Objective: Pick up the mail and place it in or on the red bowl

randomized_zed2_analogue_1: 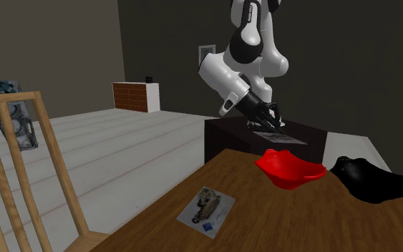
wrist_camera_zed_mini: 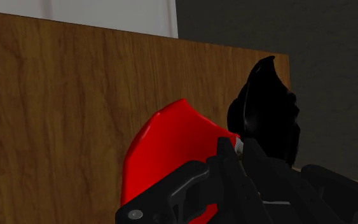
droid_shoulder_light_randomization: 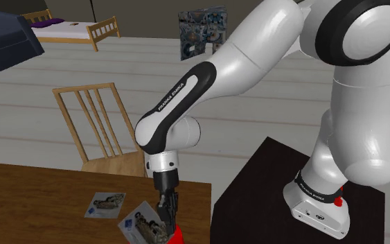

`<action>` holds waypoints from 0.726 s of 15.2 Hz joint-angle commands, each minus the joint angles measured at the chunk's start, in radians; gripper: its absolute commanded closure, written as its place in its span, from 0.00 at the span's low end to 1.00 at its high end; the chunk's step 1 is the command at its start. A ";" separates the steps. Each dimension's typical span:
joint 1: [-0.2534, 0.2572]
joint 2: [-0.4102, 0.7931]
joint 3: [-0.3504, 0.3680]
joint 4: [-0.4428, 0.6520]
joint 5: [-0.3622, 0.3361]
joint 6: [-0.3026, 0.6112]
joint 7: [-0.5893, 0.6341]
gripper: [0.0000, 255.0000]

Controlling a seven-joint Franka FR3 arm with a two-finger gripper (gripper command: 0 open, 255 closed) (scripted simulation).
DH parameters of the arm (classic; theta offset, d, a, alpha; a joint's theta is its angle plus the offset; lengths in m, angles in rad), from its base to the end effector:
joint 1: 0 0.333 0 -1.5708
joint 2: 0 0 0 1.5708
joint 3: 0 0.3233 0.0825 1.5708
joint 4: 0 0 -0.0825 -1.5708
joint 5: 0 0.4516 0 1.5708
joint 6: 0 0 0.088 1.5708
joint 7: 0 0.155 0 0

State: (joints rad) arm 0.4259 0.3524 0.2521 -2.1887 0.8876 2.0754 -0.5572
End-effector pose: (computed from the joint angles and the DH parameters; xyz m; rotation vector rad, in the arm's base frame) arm 0.3797 0.4102 0.1360 -2.2549 -0.6957 0.6093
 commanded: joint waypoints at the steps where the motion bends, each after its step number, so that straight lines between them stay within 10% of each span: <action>1: 0.001 0.024 0.000 0.002 0.004 0.017 -0.016 1.00; 11: 0.007 0.099 -0.001 0.017 0.016 0.063 -0.060 1.00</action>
State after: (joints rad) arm 0.4325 0.4505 0.2512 -2.1723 0.9030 2.1382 -0.6169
